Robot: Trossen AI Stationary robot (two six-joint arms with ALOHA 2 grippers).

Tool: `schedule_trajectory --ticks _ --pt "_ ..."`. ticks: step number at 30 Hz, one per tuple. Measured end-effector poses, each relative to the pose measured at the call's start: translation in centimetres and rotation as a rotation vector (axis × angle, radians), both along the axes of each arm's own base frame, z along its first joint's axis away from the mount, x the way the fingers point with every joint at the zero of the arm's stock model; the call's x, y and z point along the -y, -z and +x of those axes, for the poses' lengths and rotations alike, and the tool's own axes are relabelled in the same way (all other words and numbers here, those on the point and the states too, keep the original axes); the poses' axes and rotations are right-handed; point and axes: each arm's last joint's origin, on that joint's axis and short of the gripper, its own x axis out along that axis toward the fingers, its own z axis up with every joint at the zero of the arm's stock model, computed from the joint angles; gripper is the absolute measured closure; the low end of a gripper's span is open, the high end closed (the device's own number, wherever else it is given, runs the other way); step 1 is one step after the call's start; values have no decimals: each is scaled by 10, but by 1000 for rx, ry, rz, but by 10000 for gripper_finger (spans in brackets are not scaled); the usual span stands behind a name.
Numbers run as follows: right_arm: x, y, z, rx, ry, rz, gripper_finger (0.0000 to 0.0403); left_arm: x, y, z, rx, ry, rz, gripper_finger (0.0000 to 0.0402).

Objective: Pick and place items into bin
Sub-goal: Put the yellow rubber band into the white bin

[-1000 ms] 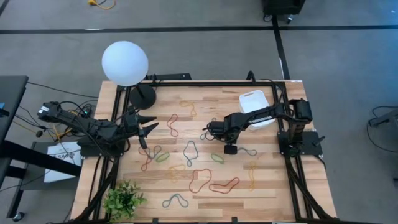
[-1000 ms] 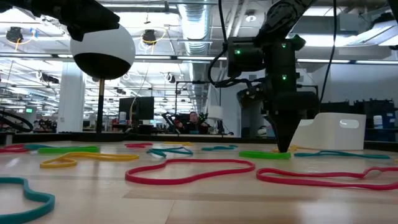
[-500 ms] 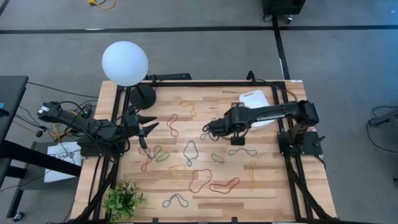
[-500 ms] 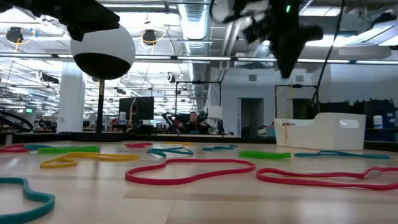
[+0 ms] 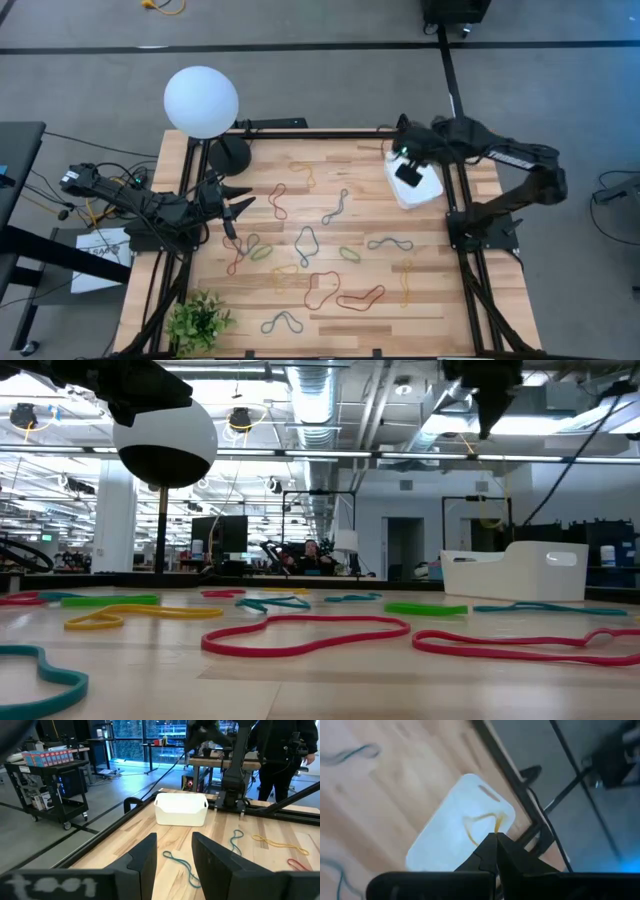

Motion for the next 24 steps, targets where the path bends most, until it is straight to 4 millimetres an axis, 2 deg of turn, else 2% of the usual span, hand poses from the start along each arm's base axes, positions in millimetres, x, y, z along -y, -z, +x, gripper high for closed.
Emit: schedule_trajectory --ticks 3,7,13,17,24 --pt "18 12 -14 54 96 40 403 0 0 0 0 0 0 288" --pt "34 50 -13 134 110 175 403 0 0 0 0 0 0 288" --pt "42 114 -6 2 96 254 403 0 0 0 0 1 0 288" --pt "48 149 -2 -109 116 276 402 0 0 0 0 0 -1 288" --pt "59 172 9 -279 197 189 373 0 0 0 0 0 1 288"
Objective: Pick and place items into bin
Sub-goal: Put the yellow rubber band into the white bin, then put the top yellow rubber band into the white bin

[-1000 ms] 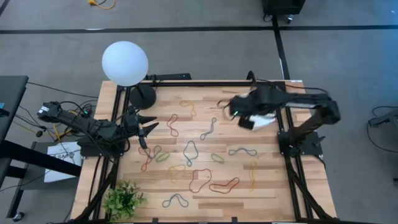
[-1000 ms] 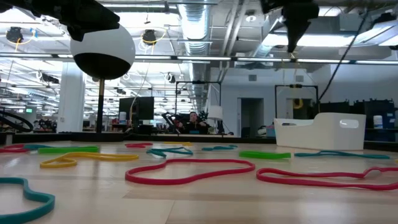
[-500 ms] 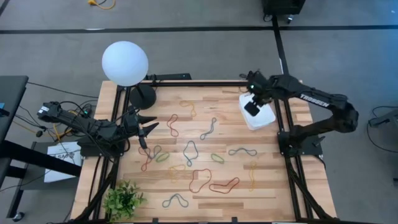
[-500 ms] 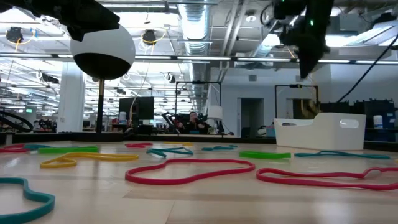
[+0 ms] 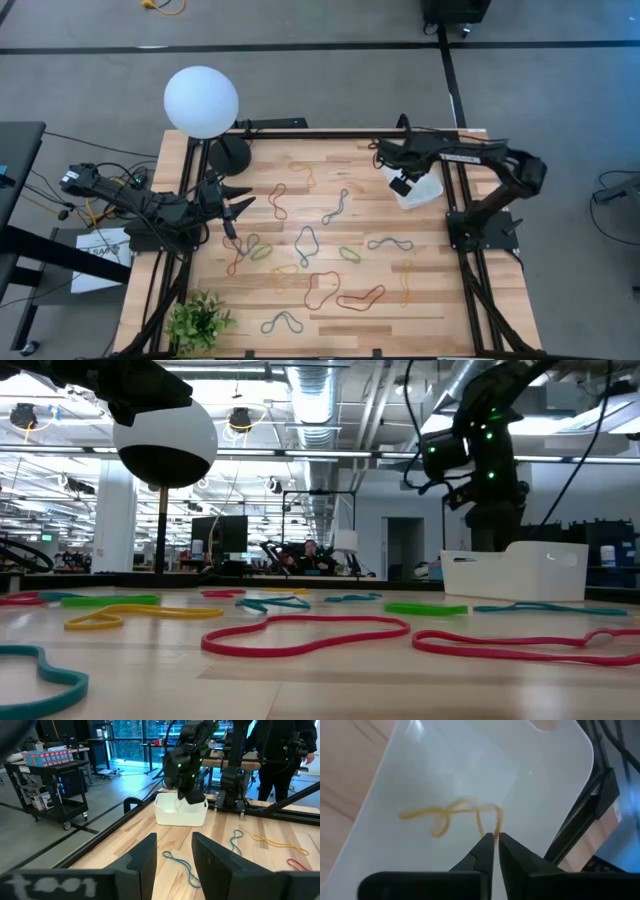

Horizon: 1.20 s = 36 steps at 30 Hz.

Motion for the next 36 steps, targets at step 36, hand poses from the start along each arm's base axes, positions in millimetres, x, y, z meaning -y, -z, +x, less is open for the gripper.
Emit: schedule_trajectory --ticks 36 --pt "9 -25 179 836 -413 -80 294 0 0 0 5 -1 -3 288"
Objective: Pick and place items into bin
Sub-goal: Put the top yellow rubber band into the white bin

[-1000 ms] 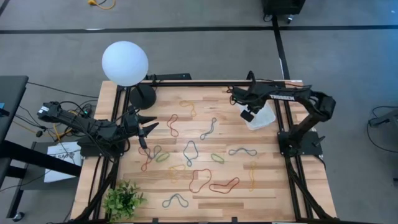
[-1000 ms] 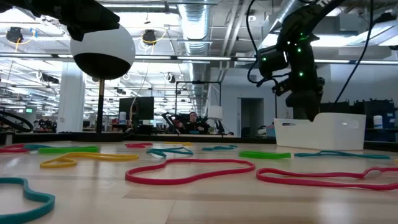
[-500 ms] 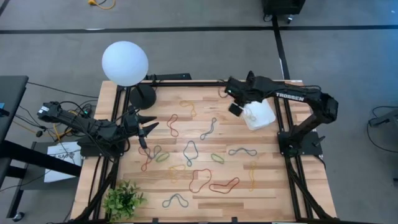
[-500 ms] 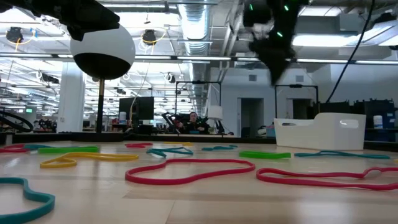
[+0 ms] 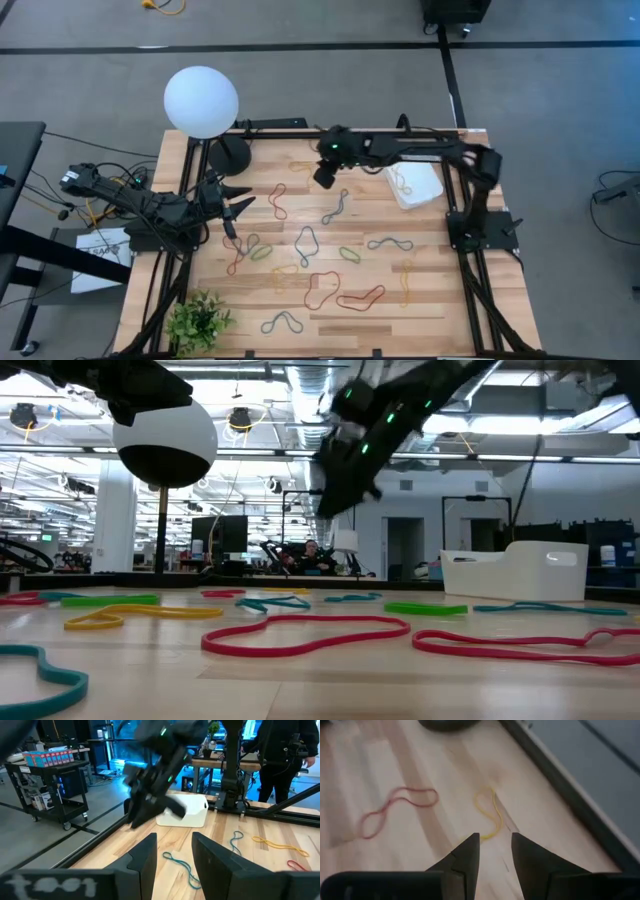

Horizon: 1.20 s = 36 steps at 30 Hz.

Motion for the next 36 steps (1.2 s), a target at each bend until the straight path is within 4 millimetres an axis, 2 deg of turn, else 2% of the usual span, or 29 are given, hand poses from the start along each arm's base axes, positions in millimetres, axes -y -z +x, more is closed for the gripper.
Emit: schedule_trajectory --ticks 3,11,16,24,36 --pt "6 21 14 -45 37 19 294 0 0 0 1 -1 -3 288" --pt "12 60 50 -98 26 42 294 0 0 0 2 -1 -3 288" --pt "12 77 59 -148 73 44 295 0 1 0 -4 -1 -1 288" --pt "11 76 61 -114 175 103 303 0 1 0 -4 -1 -2 288" --pt "-21 77 62 -187 160 107 305 0 1 0 -4 -1 -3 288"
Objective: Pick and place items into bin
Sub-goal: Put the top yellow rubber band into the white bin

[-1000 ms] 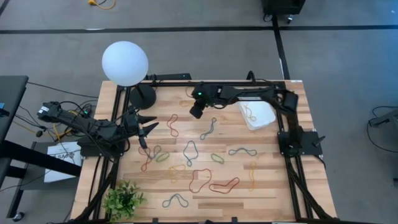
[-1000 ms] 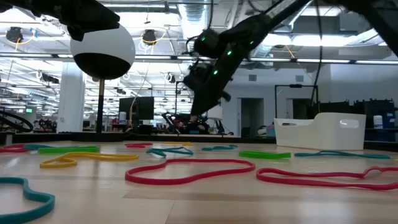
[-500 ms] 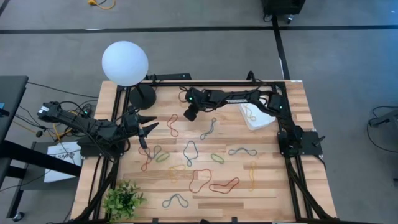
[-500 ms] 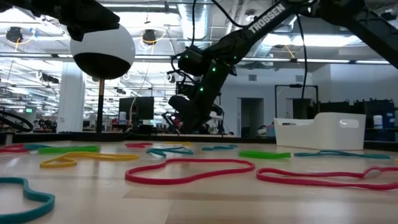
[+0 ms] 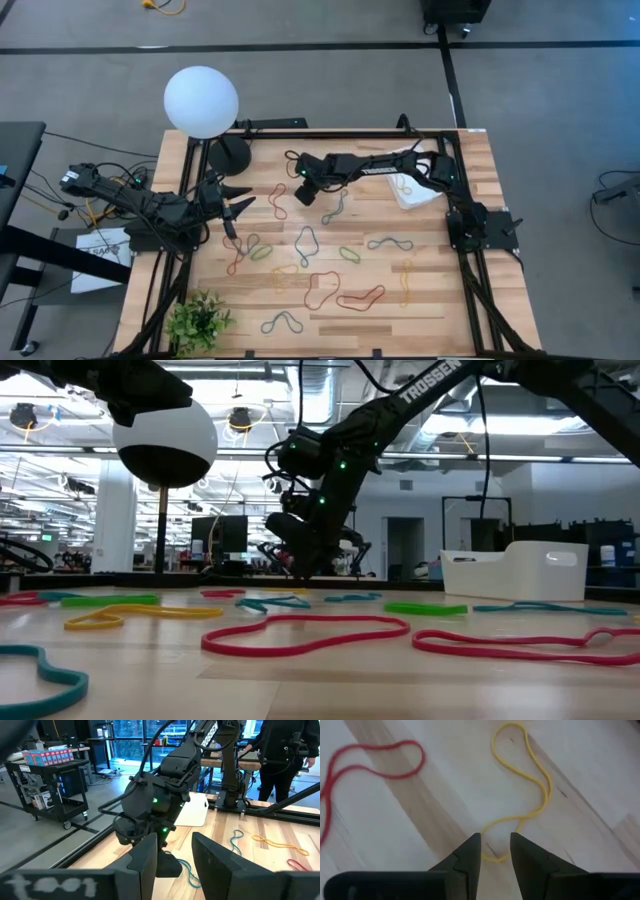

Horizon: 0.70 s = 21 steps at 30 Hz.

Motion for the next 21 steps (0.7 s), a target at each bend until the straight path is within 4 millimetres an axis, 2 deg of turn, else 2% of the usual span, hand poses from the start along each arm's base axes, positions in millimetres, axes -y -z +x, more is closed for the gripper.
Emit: schedule_trajectory --ticks 10,19,21 --pt "-9 3 1 -11 1 32 305 0 0 0 0 0 0 288" --pt "-11 31 9 -24 -2 29 305 0 0 0 1 0 -1 288" --pt "-11 31 9 -23 -4 31 305 0 0 0 0 0 -1 288"
